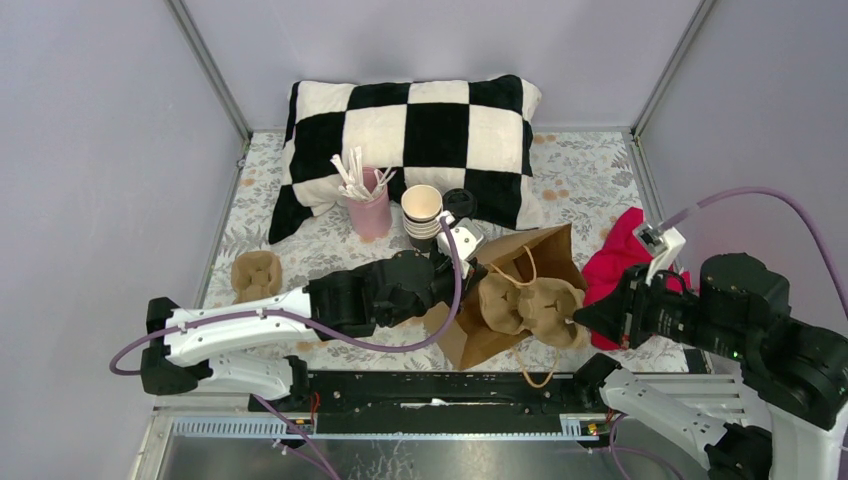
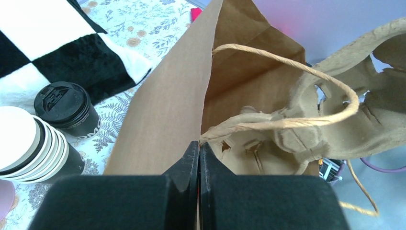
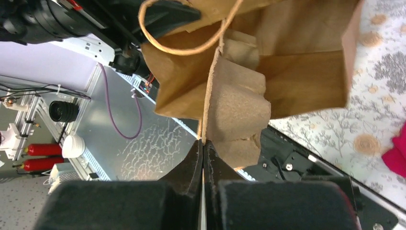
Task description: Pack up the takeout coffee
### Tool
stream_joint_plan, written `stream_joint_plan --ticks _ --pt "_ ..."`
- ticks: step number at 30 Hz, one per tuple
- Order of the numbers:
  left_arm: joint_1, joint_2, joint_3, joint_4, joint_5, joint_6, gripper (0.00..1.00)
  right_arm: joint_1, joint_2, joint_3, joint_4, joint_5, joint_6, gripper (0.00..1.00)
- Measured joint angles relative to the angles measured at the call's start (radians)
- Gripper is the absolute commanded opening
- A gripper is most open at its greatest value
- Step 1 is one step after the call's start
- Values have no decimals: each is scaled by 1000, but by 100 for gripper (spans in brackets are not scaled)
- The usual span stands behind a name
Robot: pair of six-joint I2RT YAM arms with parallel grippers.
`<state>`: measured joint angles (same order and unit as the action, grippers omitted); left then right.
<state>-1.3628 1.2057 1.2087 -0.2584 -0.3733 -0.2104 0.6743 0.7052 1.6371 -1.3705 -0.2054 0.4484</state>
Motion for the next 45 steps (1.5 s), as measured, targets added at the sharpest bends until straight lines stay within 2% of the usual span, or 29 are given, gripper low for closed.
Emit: stream_joint_plan --ticks 4,13,26,38,45 --pt "0 3 0 11 19 -8 0 0 29 -23 67 -53 -17 0" --pt "0 2 -18 71 55 -35 0 0 61 -241 223 -130 -62 0" --pt "1 -66 -87 126 83 -47 0 0 49 -470 434 -145 -200 0" --pt "2 -74 -119 156 109 -49 0 0 94 -535 524 -152 -326 0" --pt "1 -105 -154 164 112 -53 0 0 96 -569 555 -129 -359 6"
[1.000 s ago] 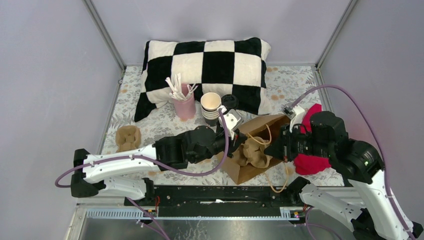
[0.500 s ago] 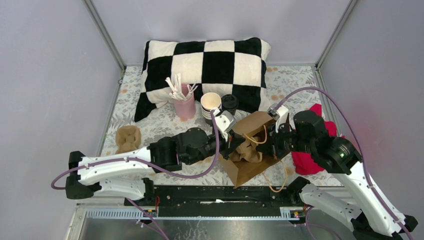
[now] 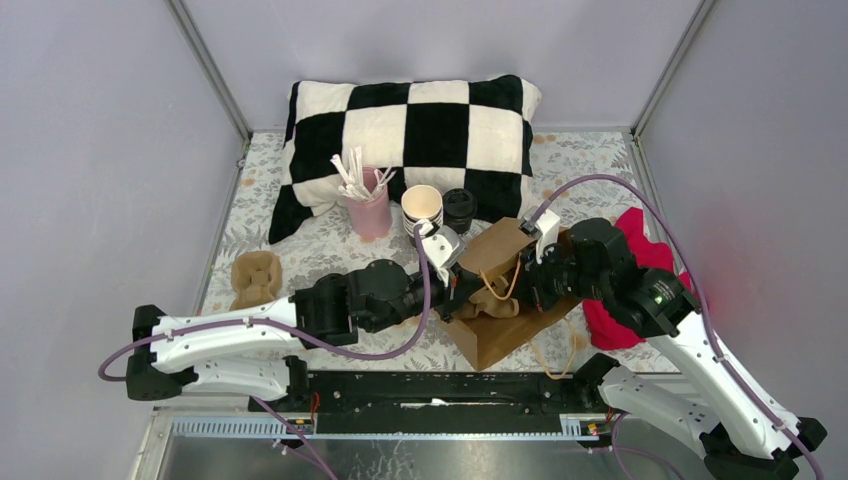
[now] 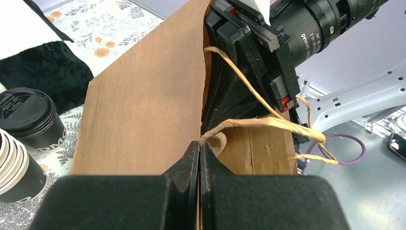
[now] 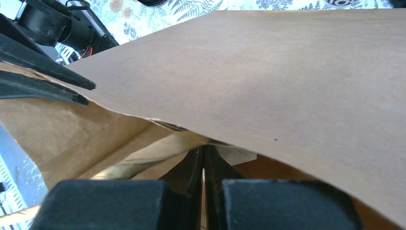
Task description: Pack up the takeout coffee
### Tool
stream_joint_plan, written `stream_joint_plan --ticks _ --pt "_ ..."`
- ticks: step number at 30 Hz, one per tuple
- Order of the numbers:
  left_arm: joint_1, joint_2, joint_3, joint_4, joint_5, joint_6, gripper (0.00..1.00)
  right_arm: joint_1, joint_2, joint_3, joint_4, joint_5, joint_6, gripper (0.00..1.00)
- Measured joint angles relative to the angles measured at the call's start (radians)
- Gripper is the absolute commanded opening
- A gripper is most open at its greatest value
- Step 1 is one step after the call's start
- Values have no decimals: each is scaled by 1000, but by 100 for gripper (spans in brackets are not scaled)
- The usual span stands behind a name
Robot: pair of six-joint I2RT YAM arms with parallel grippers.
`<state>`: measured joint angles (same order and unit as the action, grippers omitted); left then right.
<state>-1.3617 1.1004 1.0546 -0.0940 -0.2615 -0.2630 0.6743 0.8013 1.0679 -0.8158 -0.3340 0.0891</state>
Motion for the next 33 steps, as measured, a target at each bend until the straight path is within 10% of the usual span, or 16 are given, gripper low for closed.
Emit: stream_joint_plan --ticks 9,18,33 --pt "0 -6 -5 7 -2 -5 0 0 -4 -14 21 67 -13 10" --pt "0 -6 -12 11 -31 -31 0 0 -14 -32 40 375 61 74" --pt "-1 44 -1 10 -71 -64 0 0 -49 190 -149 360 133 93"
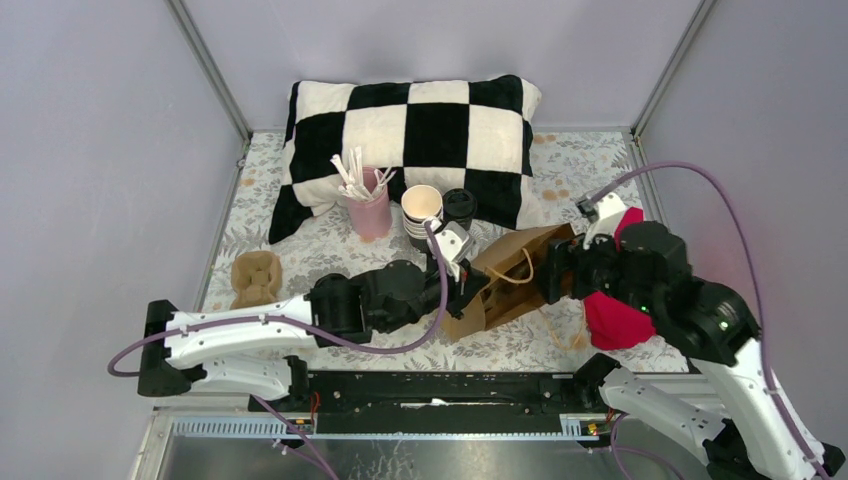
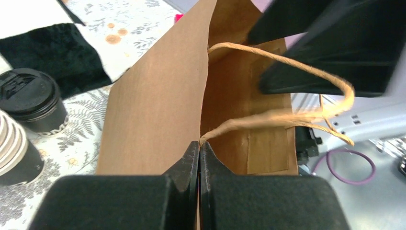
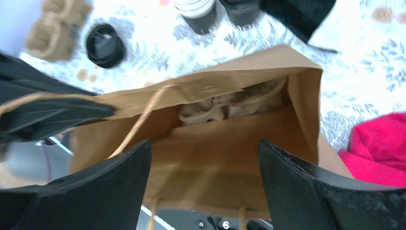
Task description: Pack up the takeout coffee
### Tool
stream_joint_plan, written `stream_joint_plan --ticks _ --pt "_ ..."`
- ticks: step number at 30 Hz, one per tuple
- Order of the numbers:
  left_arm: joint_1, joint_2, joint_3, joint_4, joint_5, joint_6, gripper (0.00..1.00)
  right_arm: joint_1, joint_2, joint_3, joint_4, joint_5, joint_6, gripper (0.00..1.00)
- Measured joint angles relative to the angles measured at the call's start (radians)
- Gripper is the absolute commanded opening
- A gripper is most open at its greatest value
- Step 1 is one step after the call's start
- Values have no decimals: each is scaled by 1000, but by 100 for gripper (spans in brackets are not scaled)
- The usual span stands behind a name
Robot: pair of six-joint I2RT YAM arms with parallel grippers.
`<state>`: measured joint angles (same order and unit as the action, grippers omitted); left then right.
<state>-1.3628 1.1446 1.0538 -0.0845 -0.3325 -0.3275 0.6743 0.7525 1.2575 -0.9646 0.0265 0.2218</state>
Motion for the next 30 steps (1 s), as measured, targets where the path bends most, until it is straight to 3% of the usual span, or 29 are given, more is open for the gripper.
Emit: stream_joint_plan --ticks 2,5,11,15,22,27,30 --pt "0 28 35 -27 -34 -12 0 0 -4 53 -7 -24 29 99" --pt "-1 78 107 -92 -125 -39 0 0 -18 135 -6 -19 84 100" --pt "14 174 304 -302 -262 -191 0 0 -51 264 2 196 171 100" --pt "78 167 339 -307 -190 -314 0 0 -61 267 10 298 177 100" --pt "239 163 338 -236 32 -464 0 0 -54 195 9 316 177 100" --pt "245 177 321 -200 89 -502 0 0 -59 165 6 328 179 100" --pt "257 271 337 -203 170 -498 0 0 -77 156 5 335 179 100"
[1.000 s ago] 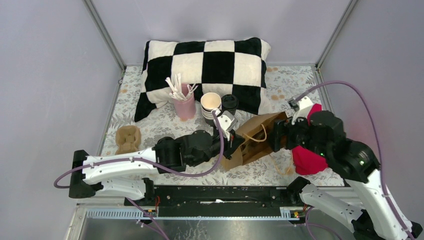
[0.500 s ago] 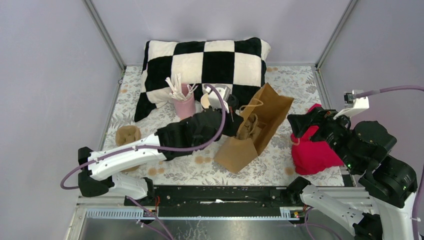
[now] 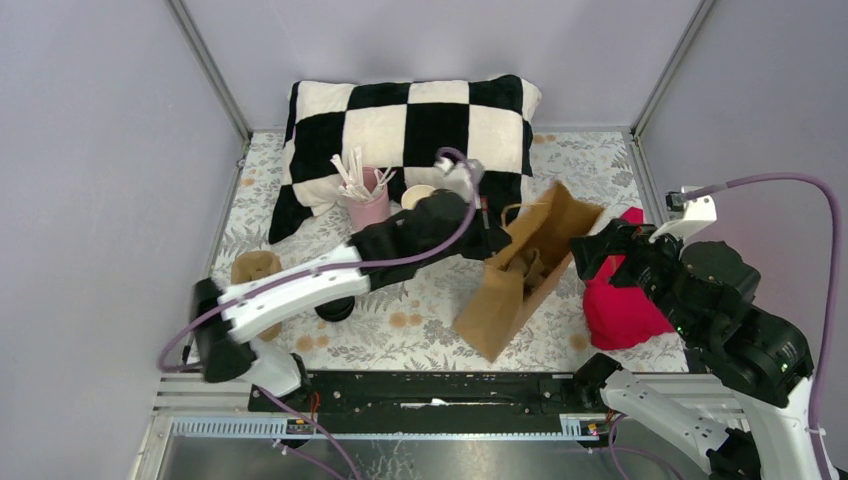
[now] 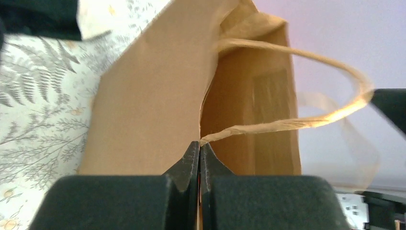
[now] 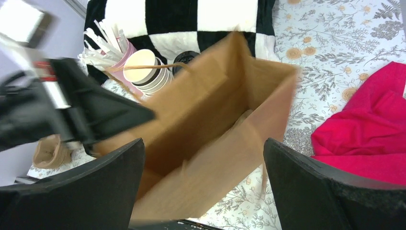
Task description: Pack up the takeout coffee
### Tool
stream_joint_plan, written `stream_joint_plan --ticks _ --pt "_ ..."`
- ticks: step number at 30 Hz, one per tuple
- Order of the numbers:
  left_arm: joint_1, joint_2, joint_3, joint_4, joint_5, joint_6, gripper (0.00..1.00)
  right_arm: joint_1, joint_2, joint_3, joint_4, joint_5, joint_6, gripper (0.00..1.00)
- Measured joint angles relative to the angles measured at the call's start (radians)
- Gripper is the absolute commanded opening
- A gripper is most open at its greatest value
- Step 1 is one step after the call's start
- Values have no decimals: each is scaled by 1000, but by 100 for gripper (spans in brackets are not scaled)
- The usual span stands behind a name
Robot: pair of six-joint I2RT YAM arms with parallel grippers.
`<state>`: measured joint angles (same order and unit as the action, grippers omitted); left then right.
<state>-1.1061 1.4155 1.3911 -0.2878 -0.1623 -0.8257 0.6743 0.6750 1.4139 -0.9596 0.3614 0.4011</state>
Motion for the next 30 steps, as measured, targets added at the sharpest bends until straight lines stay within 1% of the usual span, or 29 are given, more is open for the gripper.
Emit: stream_joint_plan --ticks 3,4,6,10,16,21,25,28,30 --pt "8 151 79 -18 98 14 0 0 -14 0 0 9 0 100" --pt "8 177 95 -18 120 18 0 0 -15 0 0 13 0 100" --pt "8 196 103 -10 160 27 0 0 -16 0 0 16 -1 100" --pt "8 177 113 21 217 54 0 0 -17 0 0 23 -5 100" --pt "23 168 113 0 248 98 31 0 -25 -7 0 41 -16 100" --pt "39 168 125 -51 241 158 64 0 -26 -20 11 31 -54 100" --pt "40 144 141 -99 200 227 83 0 -26 -25 53 9 -83 100" --pt "39 80 143 -151 142 285 97 0 -13 -13 90 -33 -111 100" --pt "39 14 139 -180 94 317 99 0 29 21 100 -60 -135 100"
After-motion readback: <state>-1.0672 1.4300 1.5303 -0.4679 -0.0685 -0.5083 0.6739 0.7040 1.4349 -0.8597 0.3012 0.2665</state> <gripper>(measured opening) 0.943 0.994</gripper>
